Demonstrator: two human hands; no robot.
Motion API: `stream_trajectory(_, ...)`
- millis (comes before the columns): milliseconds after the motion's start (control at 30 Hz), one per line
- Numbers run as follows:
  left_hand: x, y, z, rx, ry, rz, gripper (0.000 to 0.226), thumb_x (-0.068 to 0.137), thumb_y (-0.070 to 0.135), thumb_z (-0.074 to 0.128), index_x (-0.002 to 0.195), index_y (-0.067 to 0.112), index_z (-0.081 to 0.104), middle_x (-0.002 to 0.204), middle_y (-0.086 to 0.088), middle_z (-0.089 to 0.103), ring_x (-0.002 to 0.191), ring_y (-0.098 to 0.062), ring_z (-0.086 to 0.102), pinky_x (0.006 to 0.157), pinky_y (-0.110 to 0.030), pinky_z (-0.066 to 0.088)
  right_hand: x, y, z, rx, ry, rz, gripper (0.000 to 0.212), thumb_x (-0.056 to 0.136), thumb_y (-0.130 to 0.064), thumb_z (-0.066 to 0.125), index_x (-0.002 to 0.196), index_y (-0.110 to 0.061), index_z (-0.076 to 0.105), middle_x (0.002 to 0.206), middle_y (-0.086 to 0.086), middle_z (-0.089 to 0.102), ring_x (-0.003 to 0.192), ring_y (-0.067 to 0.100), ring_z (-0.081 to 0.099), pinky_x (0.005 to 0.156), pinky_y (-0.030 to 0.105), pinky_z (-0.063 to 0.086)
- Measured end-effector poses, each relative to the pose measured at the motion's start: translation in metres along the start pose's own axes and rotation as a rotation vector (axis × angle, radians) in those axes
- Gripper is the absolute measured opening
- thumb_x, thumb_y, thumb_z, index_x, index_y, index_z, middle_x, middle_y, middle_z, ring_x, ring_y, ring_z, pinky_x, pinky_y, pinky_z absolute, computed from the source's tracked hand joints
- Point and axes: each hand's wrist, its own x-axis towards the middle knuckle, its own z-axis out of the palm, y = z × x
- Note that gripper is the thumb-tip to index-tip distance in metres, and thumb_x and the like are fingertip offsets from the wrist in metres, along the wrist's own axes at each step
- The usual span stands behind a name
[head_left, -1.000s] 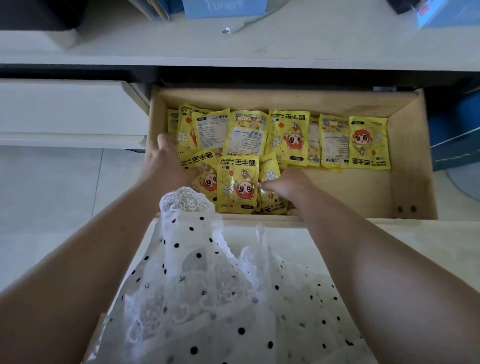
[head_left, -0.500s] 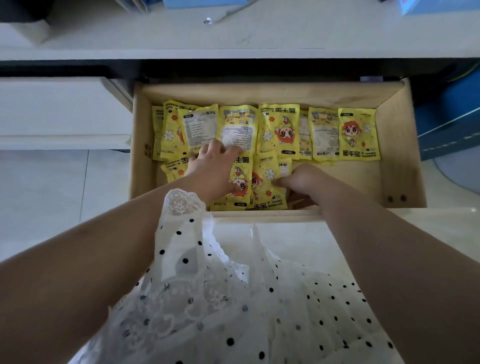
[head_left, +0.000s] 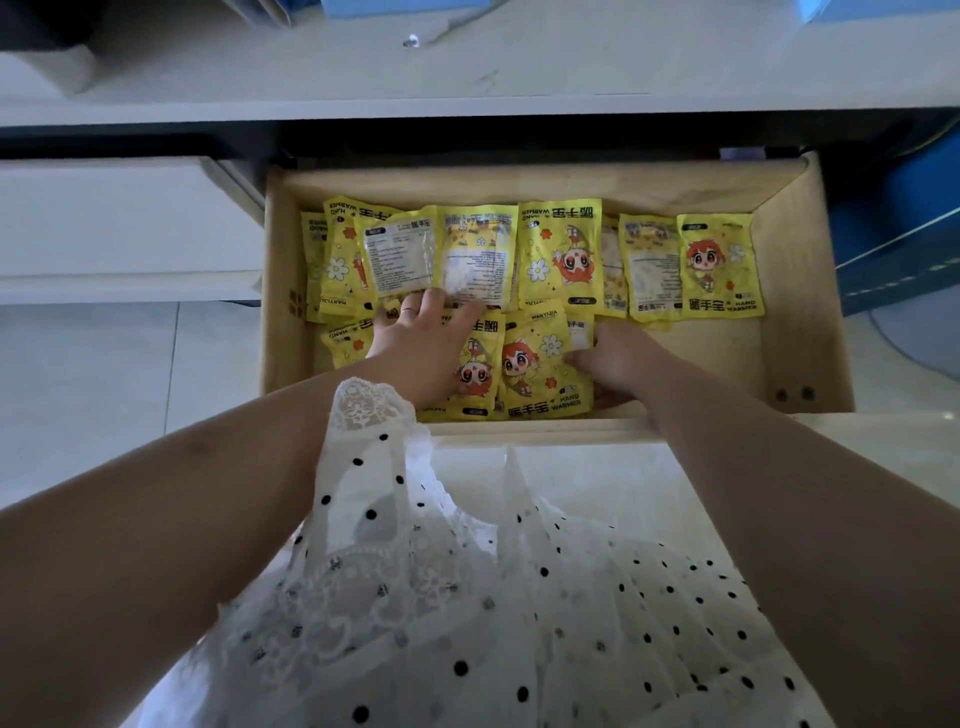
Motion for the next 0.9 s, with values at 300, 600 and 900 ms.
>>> stream_trajectory(300,-0.009,0.002,-0.024,-0.514,0.015,-0.114,0.074,0.081,0.046,0.067,0.144,0.034,0.032,0.15,-0.008,0.028,0.138,-0.033,0.029,0.111,-0.054,0.031,-0.018,0.012,-0.018,-0.221,0.116,0.047,0.05,0.087,-0.045,0.055,0.123,-0.011,0.048,0.107,0.008,0.064,0.096,0.028,0.063,0.082,0.039,0.052)
stream_trajectory(600,-0.078,0.043,-0.096,-1.131,0.005,-0.178,0.041,0.083,0.022,0.071,0.121,0.021,0.057,0.117,0.001,0.063,0.104,-0.012,0.062,0.091,-0.03,0.05,-0.125,0.005,-0.04,0.22,0.288,-0.119,0.046,0.092,-0.039,0.055,0.133,-0.019,0.045,0.133,0.004,0.055,0.12,0.021,0.053,0.087,0.028,0.039)
stream_trajectory(900,-0.221,0.056,-0.203,-1.202,-0.111,-0.298,0.033,0.085,0.017,0.068,0.116,0.02,0.057,0.107,0.007,0.062,0.094,-0.006,0.058,0.072,-0.02,0.043,-0.304,-0.015,-0.068,0.362,0.214,-0.072,0.05,0.09,-0.036,0.059,0.134,-0.017,0.045,0.14,0.001,0.048,0.127,0.016,0.047,0.091,0.026,0.038)
